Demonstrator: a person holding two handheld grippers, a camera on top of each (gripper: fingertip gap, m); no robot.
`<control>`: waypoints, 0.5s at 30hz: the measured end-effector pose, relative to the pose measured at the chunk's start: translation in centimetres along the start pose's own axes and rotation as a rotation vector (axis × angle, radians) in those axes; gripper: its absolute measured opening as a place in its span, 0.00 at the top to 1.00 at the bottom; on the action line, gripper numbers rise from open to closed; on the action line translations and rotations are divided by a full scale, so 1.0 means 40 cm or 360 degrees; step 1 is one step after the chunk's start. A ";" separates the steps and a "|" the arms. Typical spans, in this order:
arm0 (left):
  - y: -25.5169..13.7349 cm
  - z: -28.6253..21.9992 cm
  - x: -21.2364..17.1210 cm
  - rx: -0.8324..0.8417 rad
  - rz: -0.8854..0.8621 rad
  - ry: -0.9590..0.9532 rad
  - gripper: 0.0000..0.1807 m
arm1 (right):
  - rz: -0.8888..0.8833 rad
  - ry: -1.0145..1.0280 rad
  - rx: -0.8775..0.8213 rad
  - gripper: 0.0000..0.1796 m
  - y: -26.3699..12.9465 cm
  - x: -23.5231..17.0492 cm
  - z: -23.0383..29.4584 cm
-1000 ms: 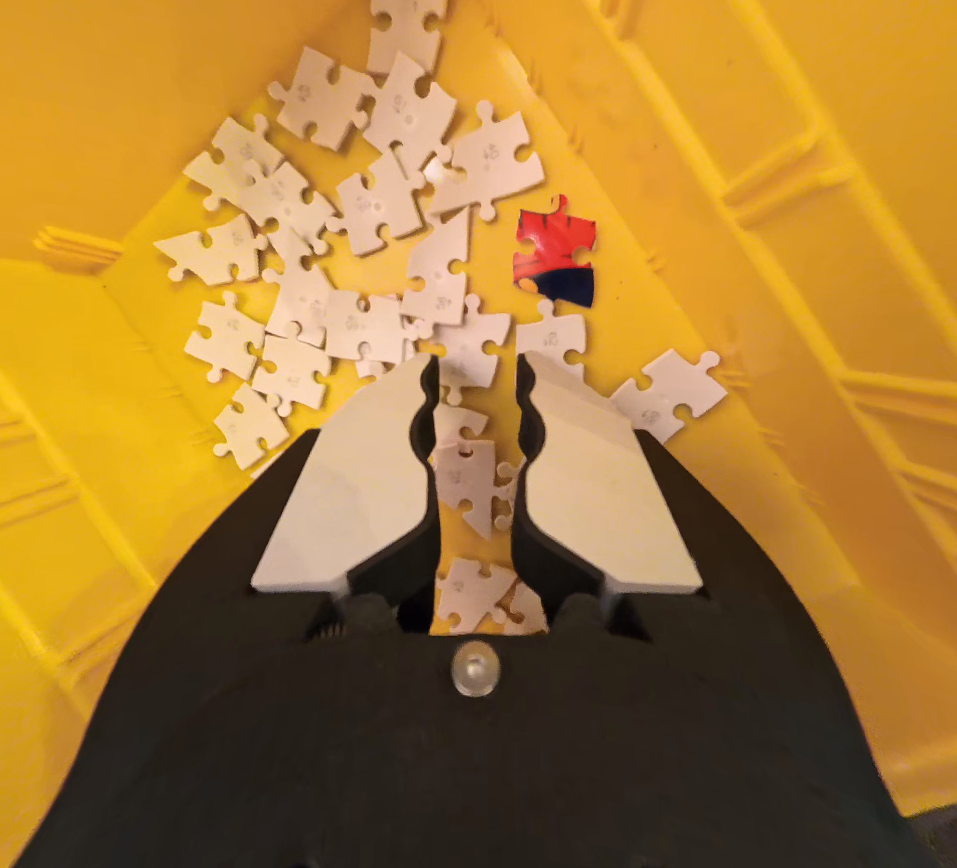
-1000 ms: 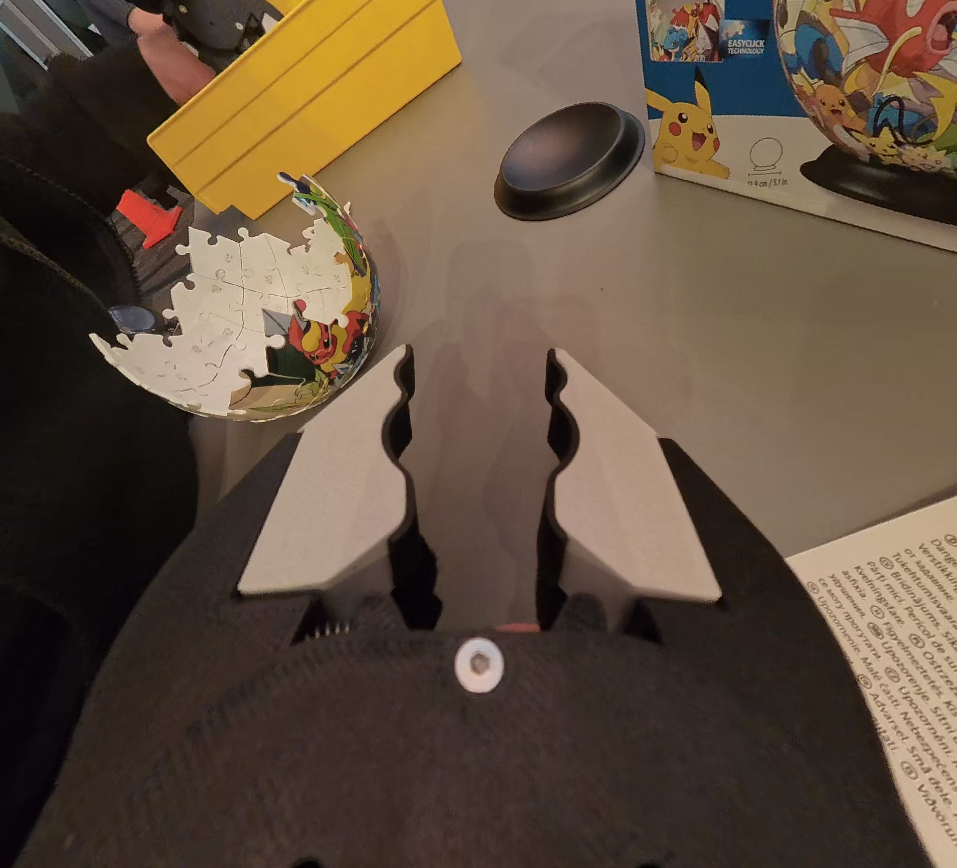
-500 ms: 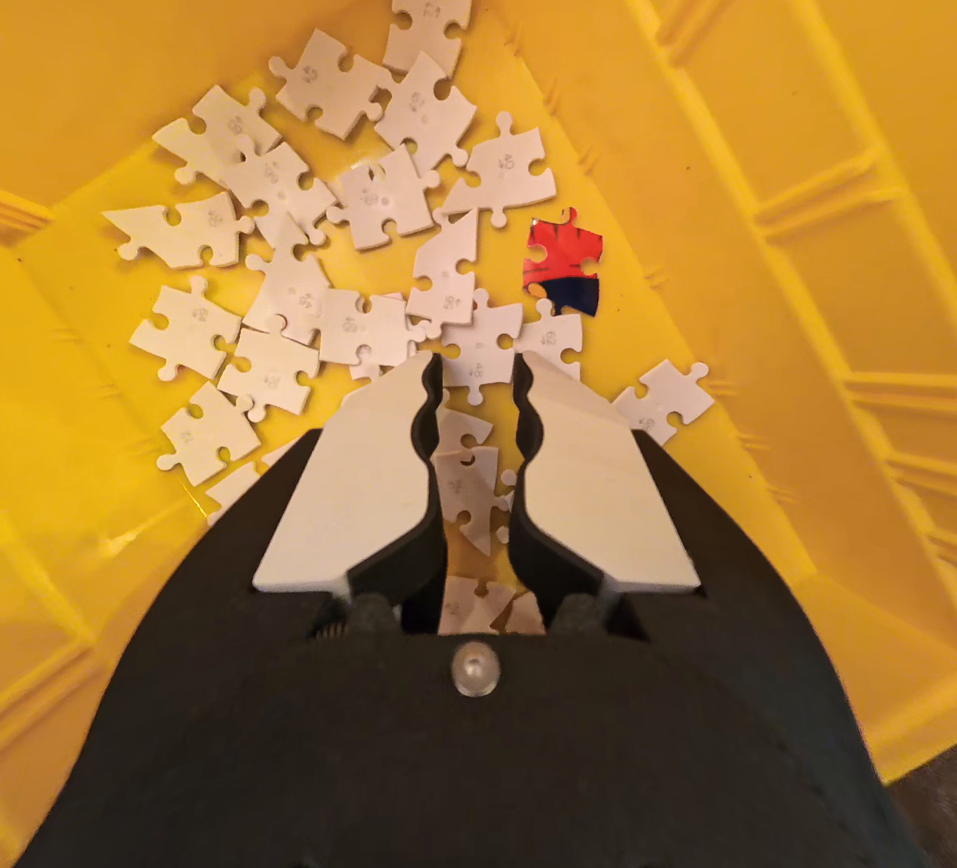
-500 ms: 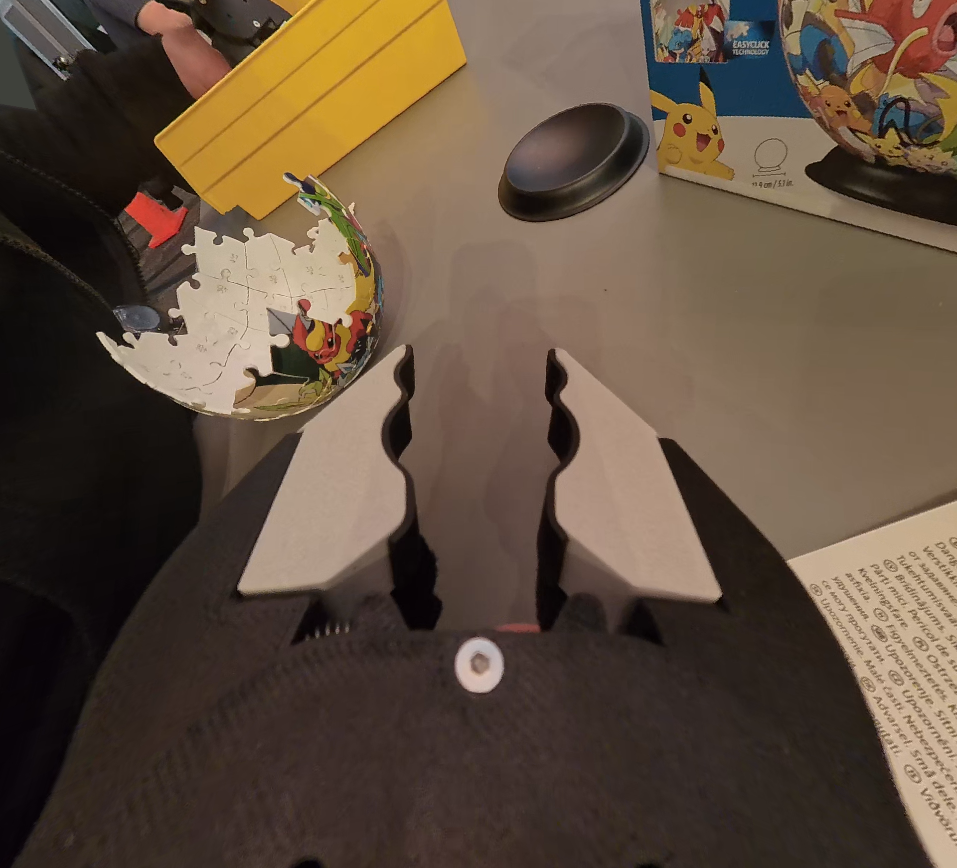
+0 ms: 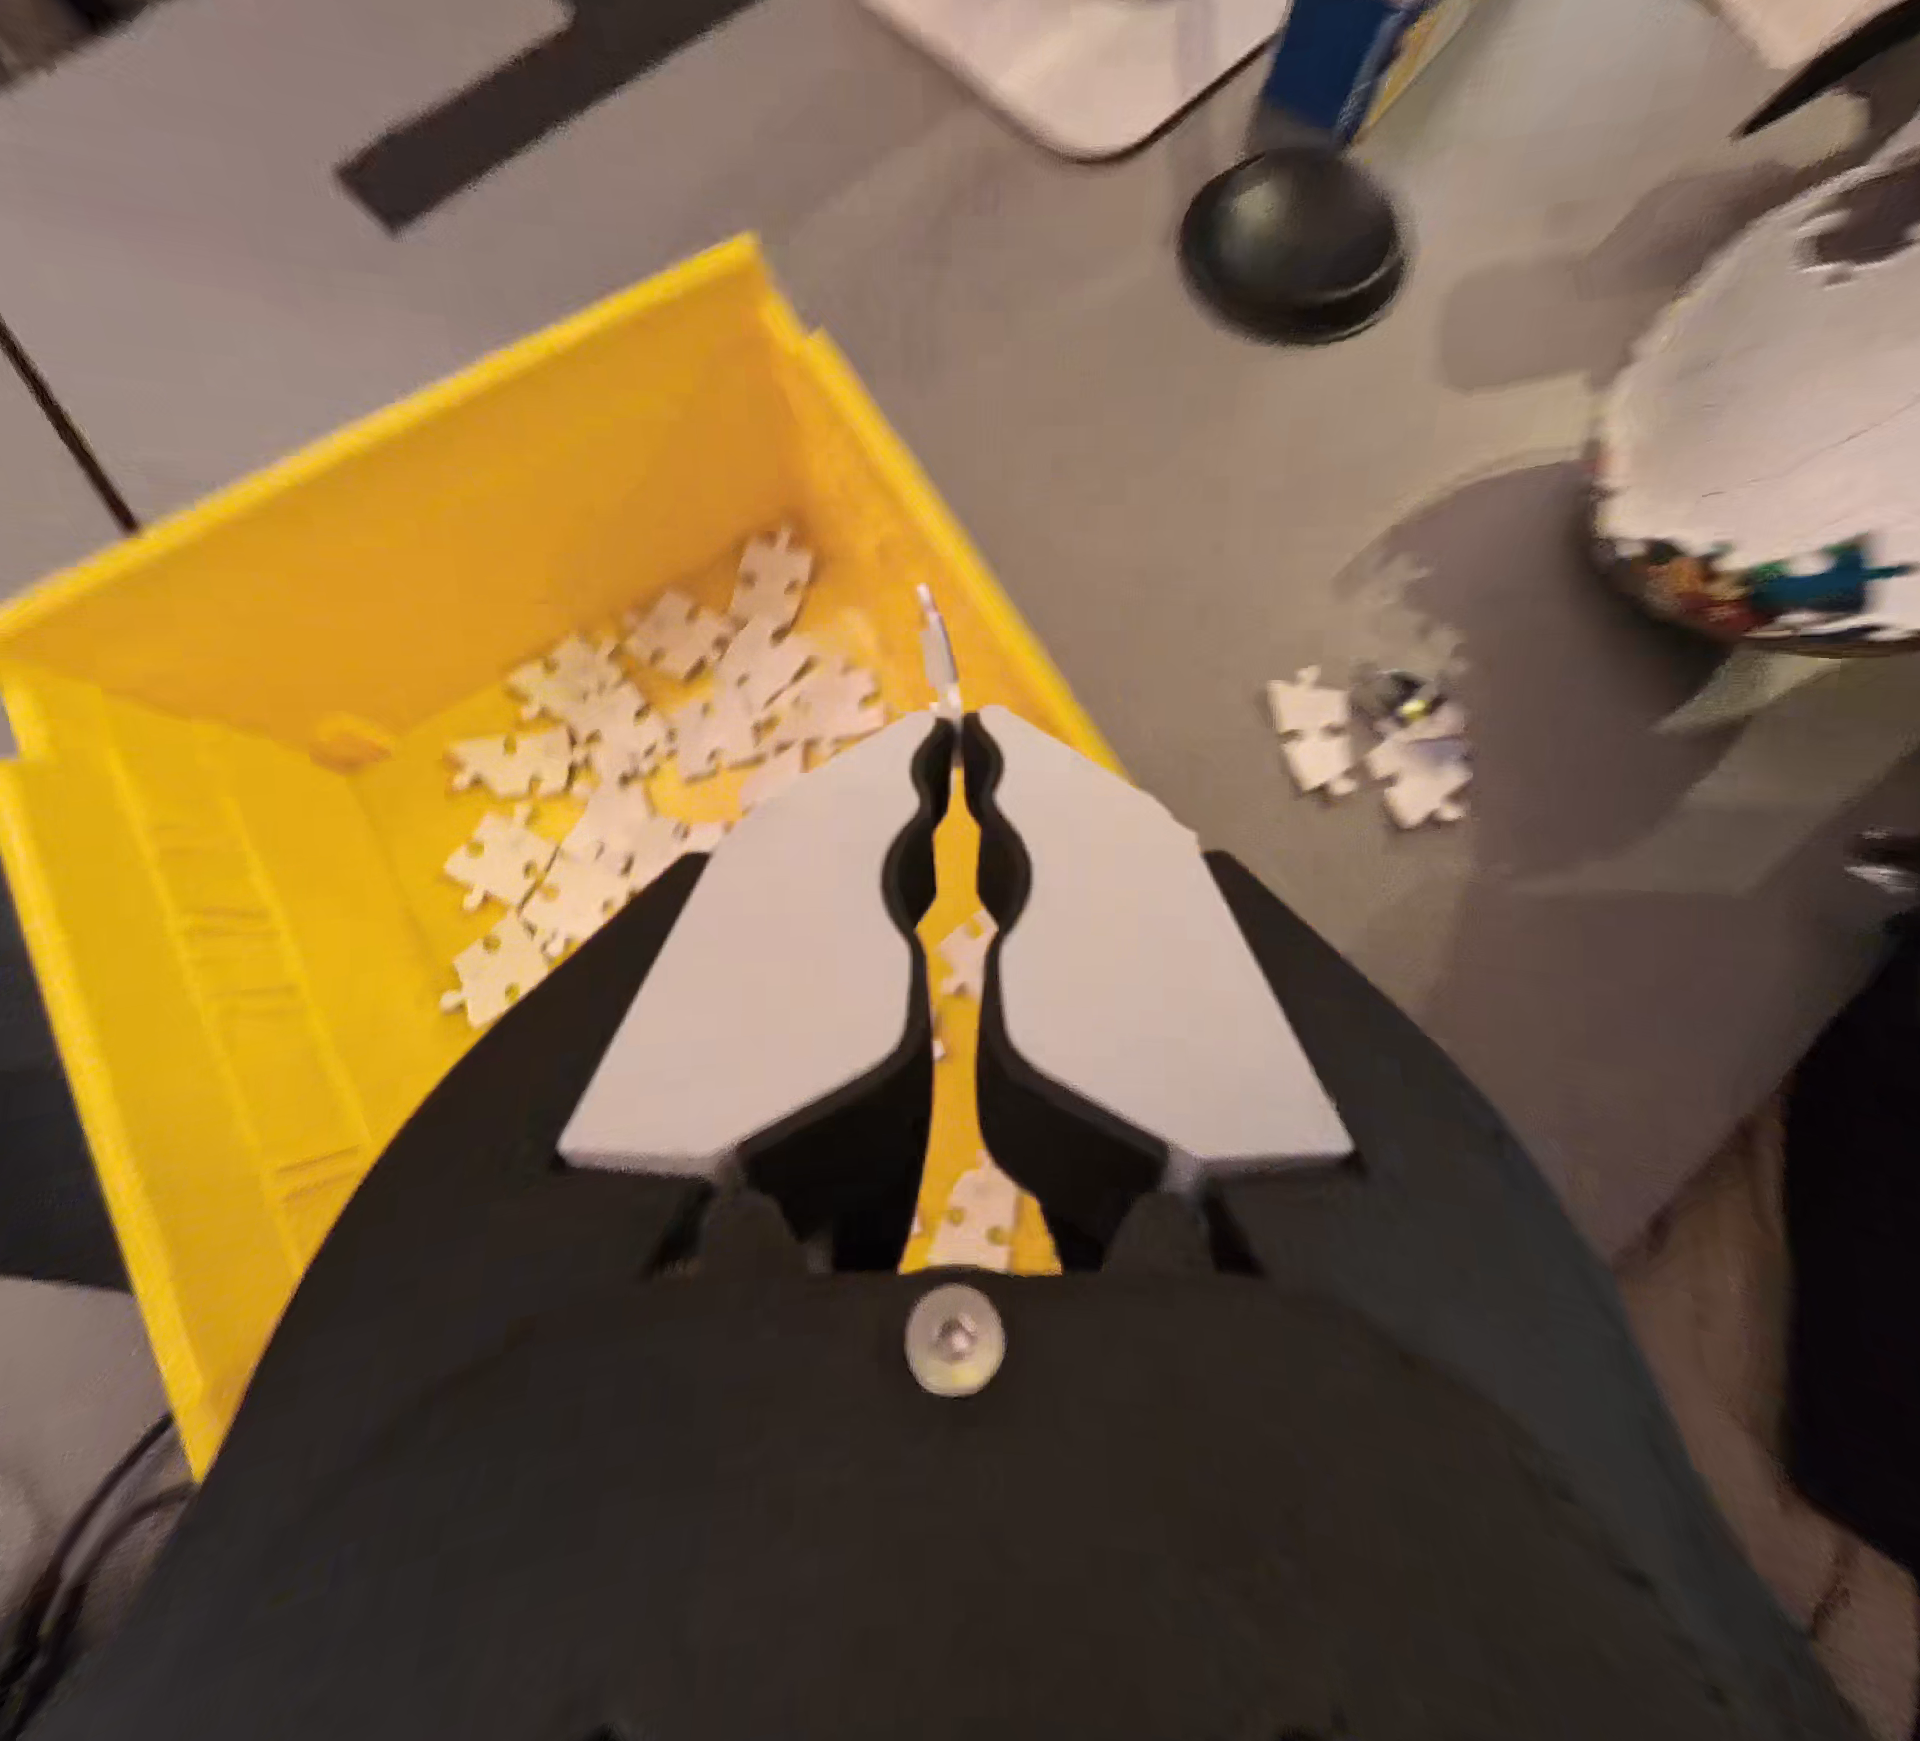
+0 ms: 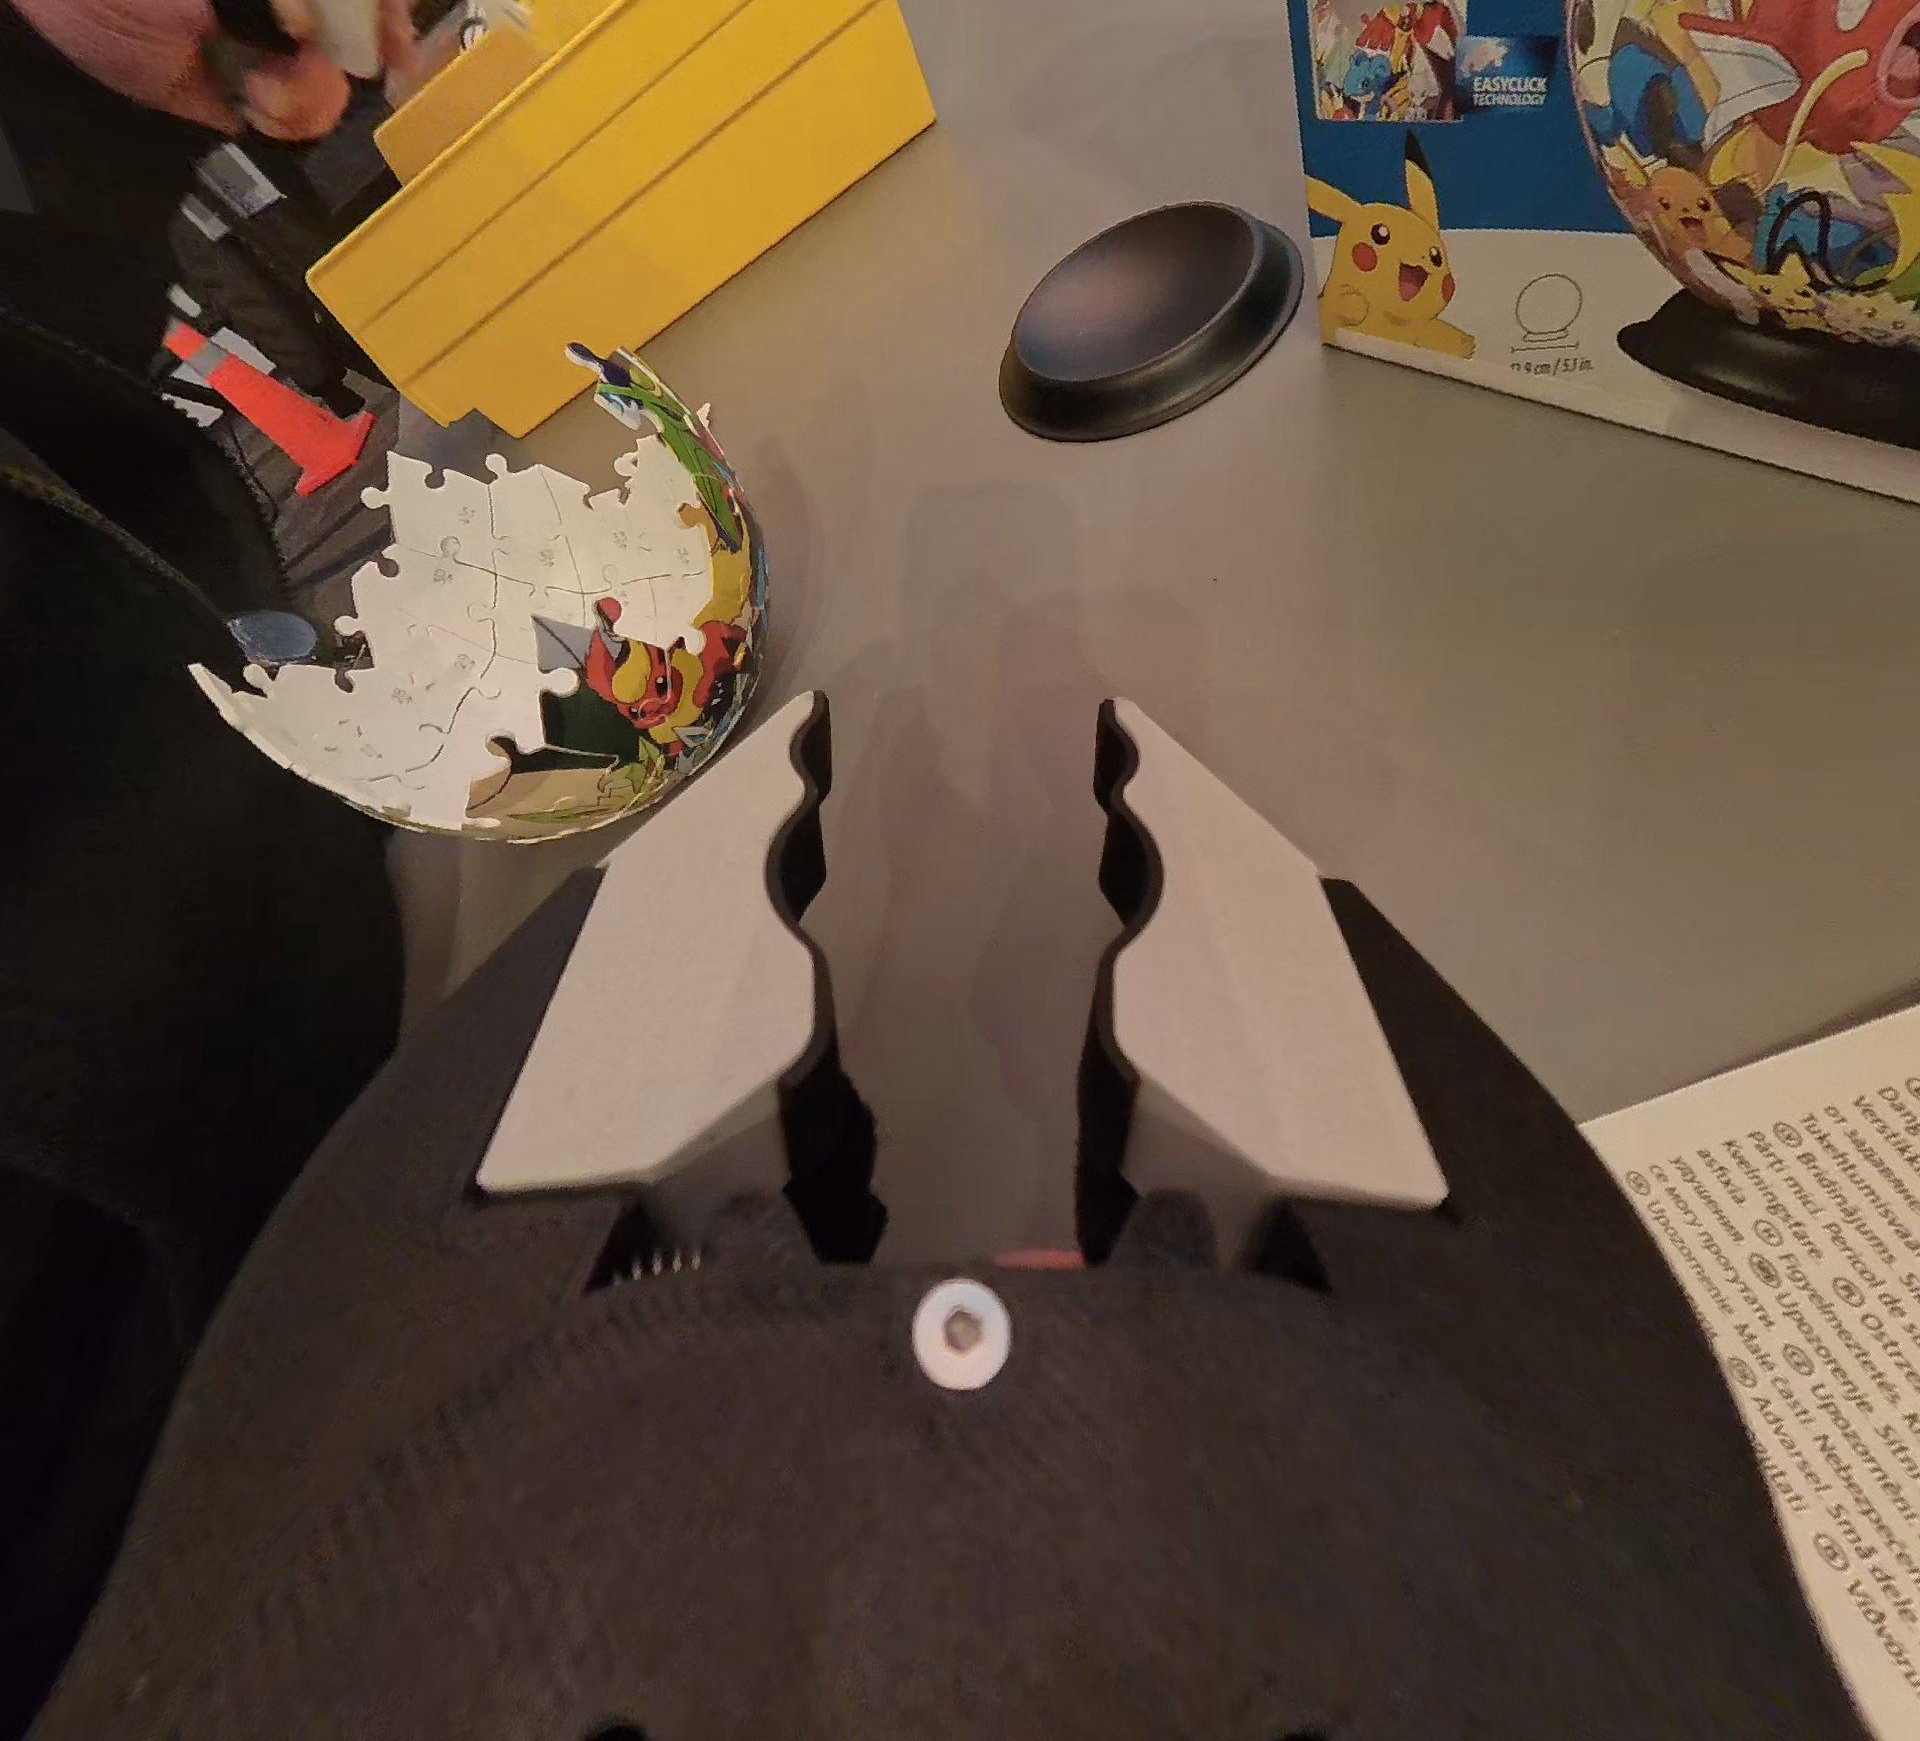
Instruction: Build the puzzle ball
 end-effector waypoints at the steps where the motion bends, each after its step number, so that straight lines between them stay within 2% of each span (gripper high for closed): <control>1: -0.019 -0.029 0.029 0.0039 -0.0036 0.0053 0.99 | 0.0001 -0.0002 0.0000 0.72 0.000 0.000 0.000; 2: -0.029 -0.049 0.048 0.0129 -0.0022 0.0099 0.99 | 0.0003 -0.0005 0.0000 0.72 0.000 0.000 0.001; 5: -0.015 -0.131 0.060 0.0050 -0.0007 0.0140 0.99 | 0.0009 -0.0009 0.0006 0.72 0.001 -0.001 0.002; 9: 0.017 -0.195 0.036 0.0009 0.0020 0.0127 0.99 | 0.0015 -0.0019 0.0010 0.72 0.002 -0.002 0.004; 11: 0.037 -0.256 0.027 0.0005 0.0038 0.0229 0.99 | 0.0018 -0.0014 0.0013 0.72 0.002 -0.003 0.004; 15: 0.121 -0.346 -0.044 0.0069 0.0242 0.0383 0.99 | 0.0020 -0.0018 0.0016 0.72 0.003 -0.003 0.005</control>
Point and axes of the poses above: each gripper's, where its closed fingertips meet, y out along the fingers, x out of its top, z = x × y across the jaws, the point moved 5 cm from there along -y, back along the fingers, and after that the axes turned 7 degrees about x, right-handed, at the moved point
